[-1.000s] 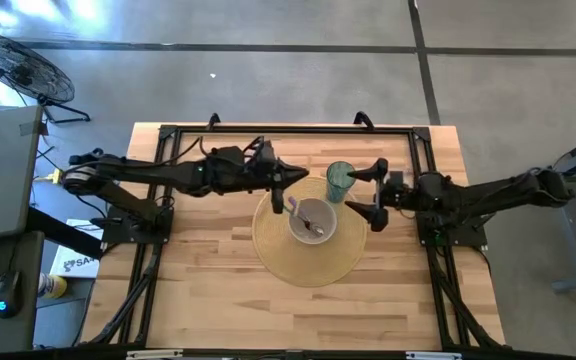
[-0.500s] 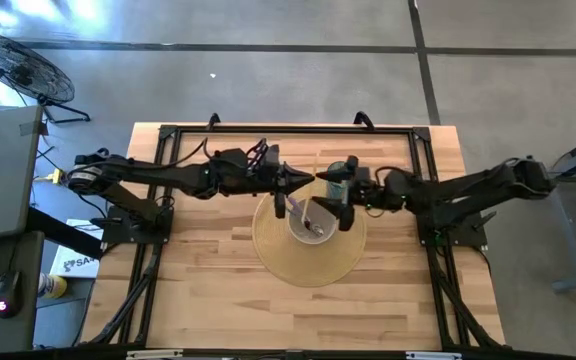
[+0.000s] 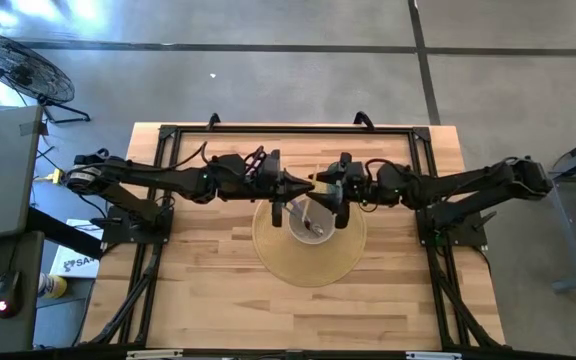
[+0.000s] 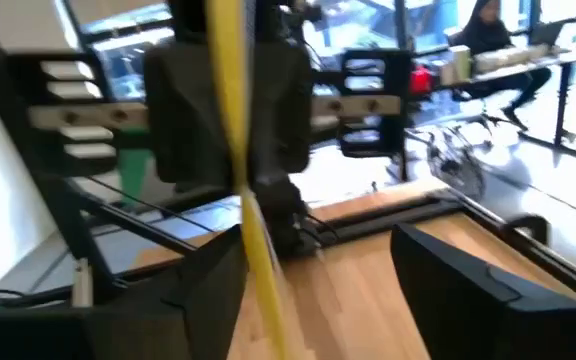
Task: Pick & Place Utensil
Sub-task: Put the yellow straw into the green cup on the table placemat
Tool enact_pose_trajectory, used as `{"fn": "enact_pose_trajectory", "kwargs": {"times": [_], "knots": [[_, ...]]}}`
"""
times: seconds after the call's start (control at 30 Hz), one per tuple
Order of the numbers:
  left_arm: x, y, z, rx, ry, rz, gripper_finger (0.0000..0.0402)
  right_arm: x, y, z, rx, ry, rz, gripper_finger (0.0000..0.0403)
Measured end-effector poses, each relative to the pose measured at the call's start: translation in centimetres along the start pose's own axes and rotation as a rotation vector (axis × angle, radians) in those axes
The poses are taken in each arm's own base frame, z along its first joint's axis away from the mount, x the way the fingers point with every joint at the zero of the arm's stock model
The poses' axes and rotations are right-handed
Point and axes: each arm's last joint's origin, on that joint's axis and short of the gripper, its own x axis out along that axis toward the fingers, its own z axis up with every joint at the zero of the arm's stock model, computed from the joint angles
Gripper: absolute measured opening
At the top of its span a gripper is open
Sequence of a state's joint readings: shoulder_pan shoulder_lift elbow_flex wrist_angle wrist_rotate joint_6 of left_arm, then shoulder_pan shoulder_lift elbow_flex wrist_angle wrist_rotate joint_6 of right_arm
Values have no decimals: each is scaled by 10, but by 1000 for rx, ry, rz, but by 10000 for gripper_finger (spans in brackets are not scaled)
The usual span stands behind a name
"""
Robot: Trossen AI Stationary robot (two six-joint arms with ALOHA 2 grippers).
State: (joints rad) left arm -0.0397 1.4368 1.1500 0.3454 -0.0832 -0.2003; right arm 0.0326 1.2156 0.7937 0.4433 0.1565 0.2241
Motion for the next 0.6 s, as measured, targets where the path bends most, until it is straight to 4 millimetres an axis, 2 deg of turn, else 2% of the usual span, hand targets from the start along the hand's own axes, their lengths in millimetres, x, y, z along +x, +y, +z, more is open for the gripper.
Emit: {"fn": "enact_pose_trajectory", "kwargs": {"times": [0.3, 0.6], "knots": [[0, 1, 0, 17, -9, 30, 1, 0, 2, 4, -134, -35, 34, 149], [0, 1, 0, 21, -4, 32, 1, 0, 2, 3, -133, -35, 44, 65]]}}
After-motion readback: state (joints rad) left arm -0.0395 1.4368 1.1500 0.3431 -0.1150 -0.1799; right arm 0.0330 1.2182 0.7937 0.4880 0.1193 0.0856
